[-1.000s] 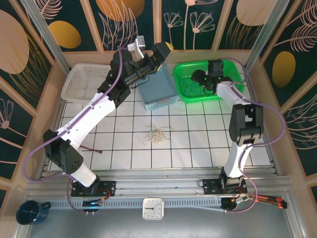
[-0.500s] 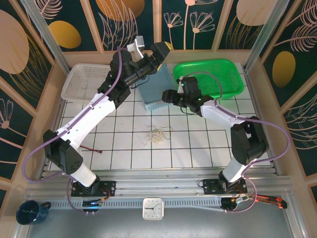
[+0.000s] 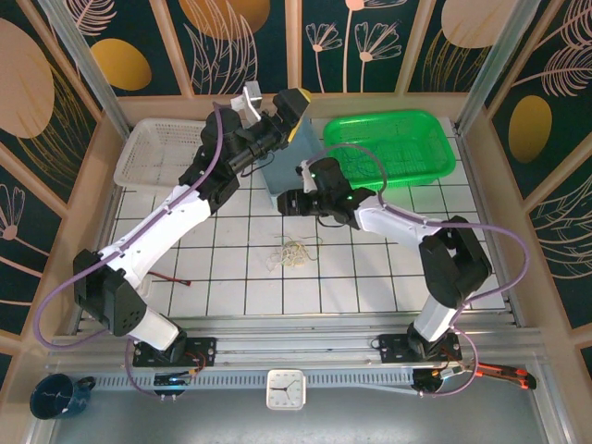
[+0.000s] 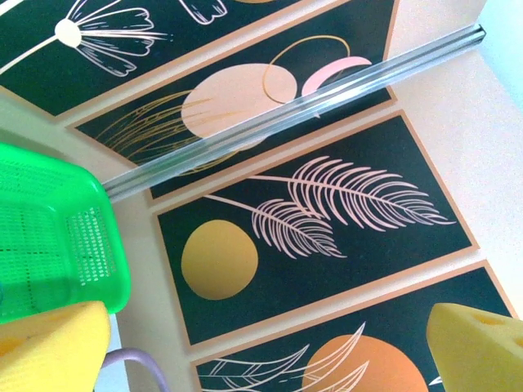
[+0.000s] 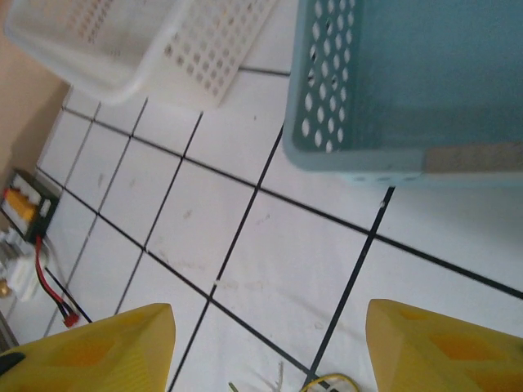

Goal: Untangle the cables

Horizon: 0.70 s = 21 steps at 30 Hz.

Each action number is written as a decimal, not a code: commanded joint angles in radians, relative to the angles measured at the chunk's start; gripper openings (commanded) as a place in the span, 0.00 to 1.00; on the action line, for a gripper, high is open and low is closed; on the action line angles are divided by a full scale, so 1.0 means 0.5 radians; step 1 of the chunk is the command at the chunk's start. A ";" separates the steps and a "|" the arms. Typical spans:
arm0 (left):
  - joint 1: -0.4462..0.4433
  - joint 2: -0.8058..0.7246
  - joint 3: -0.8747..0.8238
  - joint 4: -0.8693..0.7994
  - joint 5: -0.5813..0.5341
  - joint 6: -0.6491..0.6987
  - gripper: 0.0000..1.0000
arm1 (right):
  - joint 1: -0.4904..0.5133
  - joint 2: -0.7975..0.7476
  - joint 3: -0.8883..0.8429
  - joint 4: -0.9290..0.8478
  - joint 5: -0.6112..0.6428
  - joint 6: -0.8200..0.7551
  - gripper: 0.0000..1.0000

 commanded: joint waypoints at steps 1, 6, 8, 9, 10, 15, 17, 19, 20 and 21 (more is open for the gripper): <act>0.011 -0.089 0.050 0.018 -0.011 -0.149 0.99 | 0.066 0.083 0.062 -0.184 0.046 -0.234 0.64; 0.011 -0.148 0.004 0.046 -0.051 -0.107 0.99 | 0.130 0.090 0.044 -0.268 0.103 -0.394 0.64; 0.011 -0.174 -0.015 0.042 -0.066 -0.091 0.99 | 0.144 0.091 0.050 -0.291 0.119 -0.438 0.65; 0.011 -0.186 -0.029 0.041 -0.081 -0.083 0.99 | 0.150 0.093 0.055 -0.299 0.123 -0.457 0.65; 0.013 -0.199 -0.040 0.042 -0.092 -0.078 0.99 | 0.153 0.097 0.061 -0.307 0.123 -0.476 0.65; 0.011 -0.181 -0.027 0.056 -0.048 -0.086 0.99 | 0.160 0.139 0.104 -0.351 0.124 -0.535 0.65; 0.013 -0.199 -0.066 0.062 -0.056 -0.102 0.99 | 0.165 0.156 0.121 -0.375 0.130 -0.562 0.65; 0.010 -0.218 -0.083 0.075 -0.068 -0.099 0.99 | 0.171 0.169 0.132 -0.386 0.129 -0.585 0.65; 0.012 -0.226 -0.076 0.074 -0.075 -0.089 0.99 | 0.172 0.179 0.136 -0.388 0.126 -0.593 0.65; 0.012 -0.230 -0.080 0.074 -0.084 -0.079 0.99 | 0.175 0.188 0.142 -0.393 0.119 -0.600 0.65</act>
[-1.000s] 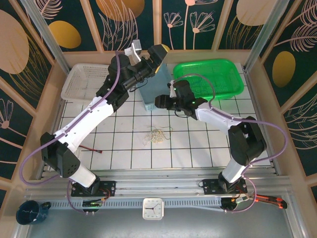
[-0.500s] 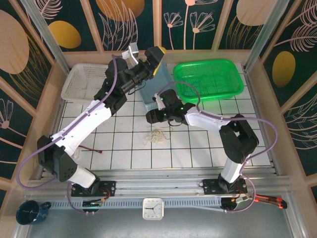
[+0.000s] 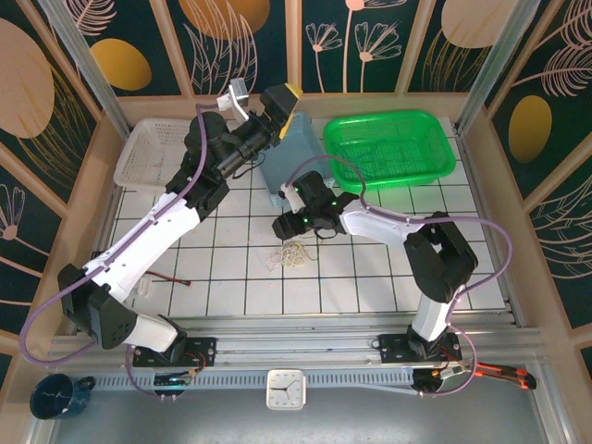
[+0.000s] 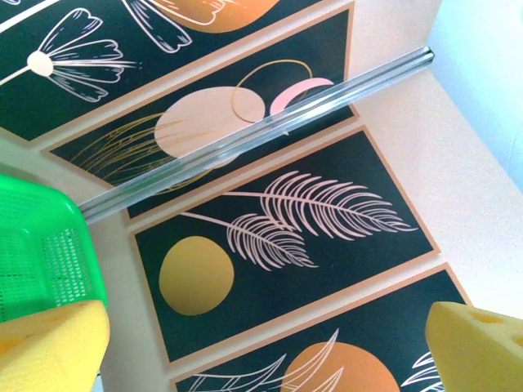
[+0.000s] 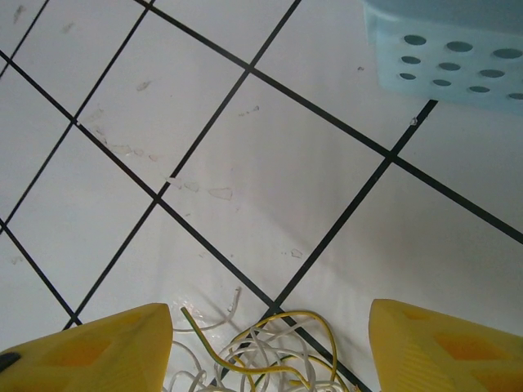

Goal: Untangle the cables

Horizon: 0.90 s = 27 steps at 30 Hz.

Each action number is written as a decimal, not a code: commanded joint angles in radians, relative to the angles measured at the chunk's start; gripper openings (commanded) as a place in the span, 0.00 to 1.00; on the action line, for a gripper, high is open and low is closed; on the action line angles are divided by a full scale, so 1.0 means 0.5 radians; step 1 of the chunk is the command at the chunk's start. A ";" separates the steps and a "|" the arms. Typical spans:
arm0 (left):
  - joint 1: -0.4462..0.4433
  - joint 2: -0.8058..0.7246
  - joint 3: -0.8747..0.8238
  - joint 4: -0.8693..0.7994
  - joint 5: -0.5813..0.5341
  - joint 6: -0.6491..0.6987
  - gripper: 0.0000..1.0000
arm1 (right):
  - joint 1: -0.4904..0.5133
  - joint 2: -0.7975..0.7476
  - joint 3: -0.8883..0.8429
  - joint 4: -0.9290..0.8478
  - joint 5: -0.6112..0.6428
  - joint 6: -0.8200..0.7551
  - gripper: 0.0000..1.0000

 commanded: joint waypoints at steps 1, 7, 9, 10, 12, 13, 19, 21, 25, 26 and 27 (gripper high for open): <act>0.014 -0.054 -0.016 0.053 -0.023 -0.078 0.99 | 0.029 0.049 0.077 -0.072 0.021 -0.084 0.65; 0.015 -0.077 -0.121 0.117 -0.027 -0.069 0.99 | 0.057 0.093 0.095 -0.083 -0.019 -0.122 0.65; 0.020 -0.086 -0.149 0.116 -0.039 -0.037 0.99 | 0.070 0.116 0.107 -0.094 -0.005 -0.143 0.65; 0.022 -0.092 -0.159 0.106 -0.042 -0.021 0.99 | 0.076 0.124 0.111 -0.099 0.007 -0.151 0.65; 0.027 -0.104 -0.189 0.097 -0.039 0.002 0.99 | 0.085 0.143 0.120 -0.106 0.041 -0.168 0.66; 0.031 -0.115 -0.215 0.103 -0.041 0.008 0.99 | 0.087 0.154 0.126 -0.113 0.058 -0.176 0.66; 0.040 -0.158 -0.363 0.132 -0.054 -0.020 0.99 | 0.097 0.200 0.148 -0.104 0.139 -0.206 0.66; 0.042 -0.166 -0.391 0.126 -0.048 -0.027 0.99 | 0.098 0.208 0.145 -0.092 0.145 -0.210 0.66; 0.042 -0.174 -0.430 0.116 -0.045 -0.029 0.99 | 0.098 0.230 0.148 -0.070 0.150 -0.213 0.63; 0.040 -0.183 -0.460 0.148 -0.048 -0.035 0.99 | 0.098 0.233 0.148 -0.062 0.150 -0.213 0.62; 0.042 -0.195 -0.491 0.173 -0.056 -0.048 0.99 | 0.098 0.237 0.151 -0.058 0.152 -0.210 0.58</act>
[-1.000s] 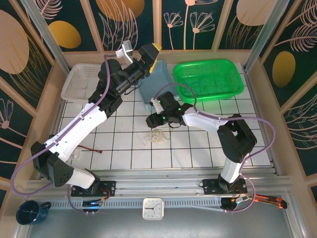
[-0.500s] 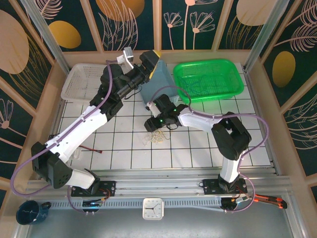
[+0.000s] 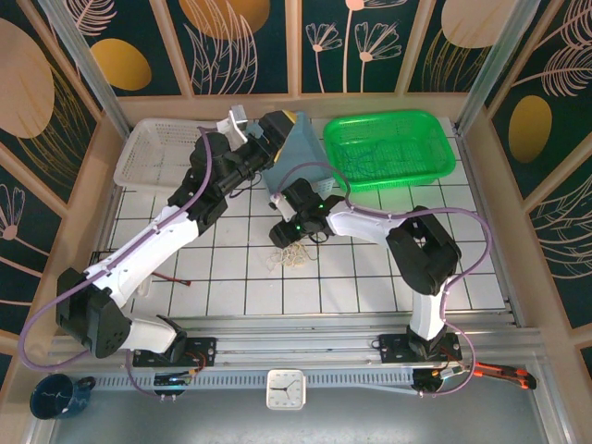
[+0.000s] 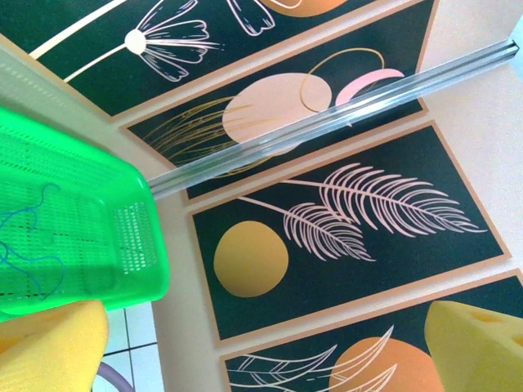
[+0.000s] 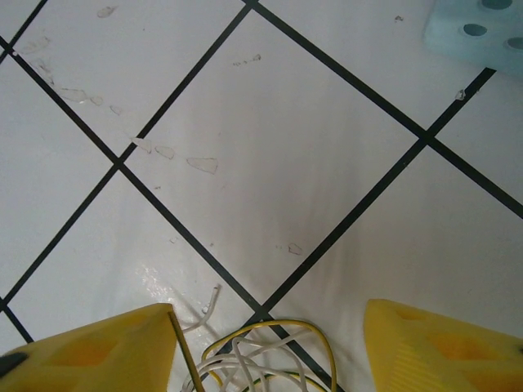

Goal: Untangle the cables

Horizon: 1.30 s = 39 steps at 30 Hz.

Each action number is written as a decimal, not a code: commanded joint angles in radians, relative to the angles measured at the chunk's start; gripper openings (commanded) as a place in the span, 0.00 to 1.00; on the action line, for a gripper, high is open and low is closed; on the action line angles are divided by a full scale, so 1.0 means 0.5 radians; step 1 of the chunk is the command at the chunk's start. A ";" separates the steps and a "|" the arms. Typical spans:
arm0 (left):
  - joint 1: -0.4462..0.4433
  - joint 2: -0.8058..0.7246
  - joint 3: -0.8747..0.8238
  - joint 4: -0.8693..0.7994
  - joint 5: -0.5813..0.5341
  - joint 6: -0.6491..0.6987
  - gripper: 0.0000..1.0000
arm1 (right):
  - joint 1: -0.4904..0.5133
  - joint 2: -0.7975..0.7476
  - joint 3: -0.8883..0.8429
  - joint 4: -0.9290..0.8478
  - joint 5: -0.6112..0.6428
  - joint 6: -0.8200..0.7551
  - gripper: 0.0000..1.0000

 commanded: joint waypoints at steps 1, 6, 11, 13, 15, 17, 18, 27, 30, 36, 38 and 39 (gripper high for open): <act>0.012 -0.084 -0.089 0.132 -0.021 -0.052 0.99 | 0.014 0.036 0.056 0.025 0.039 -0.023 0.54; 0.013 -0.120 -0.169 0.144 -0.029 -0.030 0.99 | 0.012 0.028 0.074 0.046 0.036 -0.011 0.17; 0.013 -0.202 -0.300 0.146 -0.069 0.011 0.99 | 0.010 -0.022 0.052 0.072 0.053 0.013 0.00; 0.015 -0.253 -0.378 0.142 -0.100 0.039 0.99 | 0.005 -0.061 0.025 0.091 0.072 0.044 0.00; 0.014 -0.321 -0.493 0.143 -0.150 0.082 0.99 | 0.000 -0.121 -0.017 0.114 0.095 0.091 0.00; 0.014 -0.398 -0.615 0.167 -0.211 0.160 0.99 | -0.012 -0.188 -0.072 0.153 0.115 0.147 0.00; 0.012 -0.440 -0.684 0.169 -0.245 0.188 0.99 | -0.020 -0.225 -0.104 0.178 0.123 0.183 0.00; 0.013 -0.723 -1.290 0.404 -0.391 0.607 0.99 | -0.112 -0.542 -0.412 0.418 0.091 0.496 0.00; 0.012 -0.699 -1.379 0.408 -0.332 0.779 0.99 | -0.149 -0.624 -0.501 0.516 0.079 0.600 0.00; 0.012 -0.577 -1.497 0.530 -0.234 0.999 0.99 | -0.234 -0.765 -0.565 0.629 0.059 0.737 0.00; 0.013 -0.520 -1.500 0.560 -0.191 1.051 0.99 | -0.252 -0.803 -0.564 0.657 0.044 0.767 0.00; 0.012 -0.484 -1.497 0.574 -0.167 1.080 0.99 | -0.264 -0.821 -0.559 0.679 0.030 0.785 0.00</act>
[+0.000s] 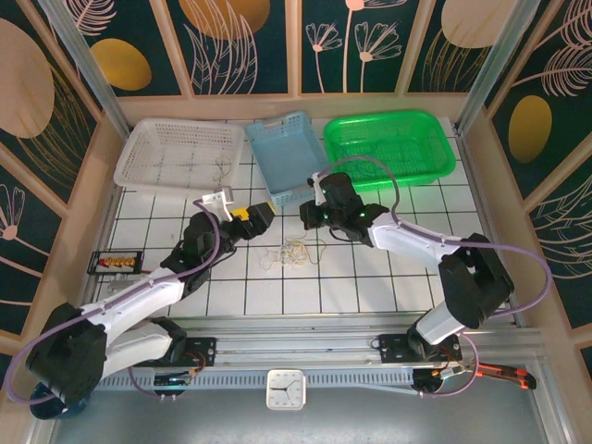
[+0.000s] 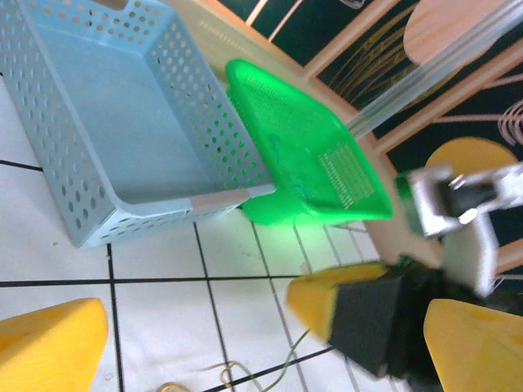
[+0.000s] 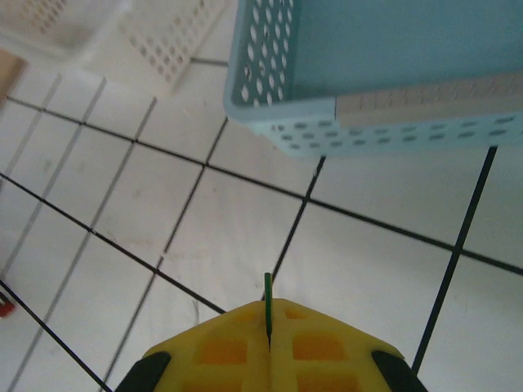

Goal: Untangle the cables

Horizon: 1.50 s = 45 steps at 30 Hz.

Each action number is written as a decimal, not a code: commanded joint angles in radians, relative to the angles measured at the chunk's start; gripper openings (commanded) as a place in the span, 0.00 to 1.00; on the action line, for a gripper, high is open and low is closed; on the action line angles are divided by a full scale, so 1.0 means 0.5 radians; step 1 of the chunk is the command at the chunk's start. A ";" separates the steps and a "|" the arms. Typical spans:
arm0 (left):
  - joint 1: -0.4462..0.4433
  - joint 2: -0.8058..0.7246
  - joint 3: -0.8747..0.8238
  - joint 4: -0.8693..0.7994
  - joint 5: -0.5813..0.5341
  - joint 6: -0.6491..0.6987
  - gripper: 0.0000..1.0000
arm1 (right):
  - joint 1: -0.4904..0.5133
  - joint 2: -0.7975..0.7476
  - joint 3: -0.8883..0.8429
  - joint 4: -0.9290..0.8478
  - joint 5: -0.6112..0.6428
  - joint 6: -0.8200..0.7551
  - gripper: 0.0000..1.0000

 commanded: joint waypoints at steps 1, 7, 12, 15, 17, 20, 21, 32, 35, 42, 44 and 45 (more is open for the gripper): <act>0.012 0.091 -0.016 0.177 0.115 0.203 0.99 | -0.032 -0.120 -0.007 0.163 -0.042 0.121 0.00; 0.013 0.299 0.054 0.250 0.316 0.296 0.99 | -0.043 -0.193 0.074 0.144 -0.011 0.147 0.00; 0.009 0.480 0.133 0.326 0.515 0.305 0.99 | -0.043 -0.230 0.143 0.124 0.031 0.148 0.00; 0.001 0.564 0.163 0.389 0.586 0.298 0.99 | -0.045 -0.235 0.182 0.107 0.047 0.139 0.00; -0.007 0.632 0.198 0.399 0.623 0.294 0.99 | -0.045 -0.238 0.226 0.098 0.046 0.135 0.00; -0.032 0.729 0.250 0.411 0.679 0.299 0.99 | -0.044 -0.237 0.293 0.090 0.035 0.130 0.00; -0.042 0.756 0.262 0.428 0.692 0.297 0.99 | -0.043 -0.232 0.315 0.089 0.029 0.130 0.00; -0.096 0.955 0.244 0.558 0.660 0.267 0.96 | -0.060 -0.259 0.563 0.048 0.009 0.126 0.00; -0.099 0.989 0.227 0.569 0.657 0.271 0.92 | -0.094 -0.275 0.616 0.083 -0.045 0.166 0.00; -0.099 1.029 0.170 0.647 0.660 0.253 0.88 | -0.176 -0.303 0.684 0.171 -0.097 0.247 0.00; -0.099 1.003 0.165 0.646 0.661 0.253 0.90 | -0.203 -0.300 0.687 0.191 -0.066 0.255 0.00; -0.099 0.983 0.158 0.643 0.658 0.253 0.90 | -0.218 -0.294 0.689 0.203 -0.051 0.259 0.00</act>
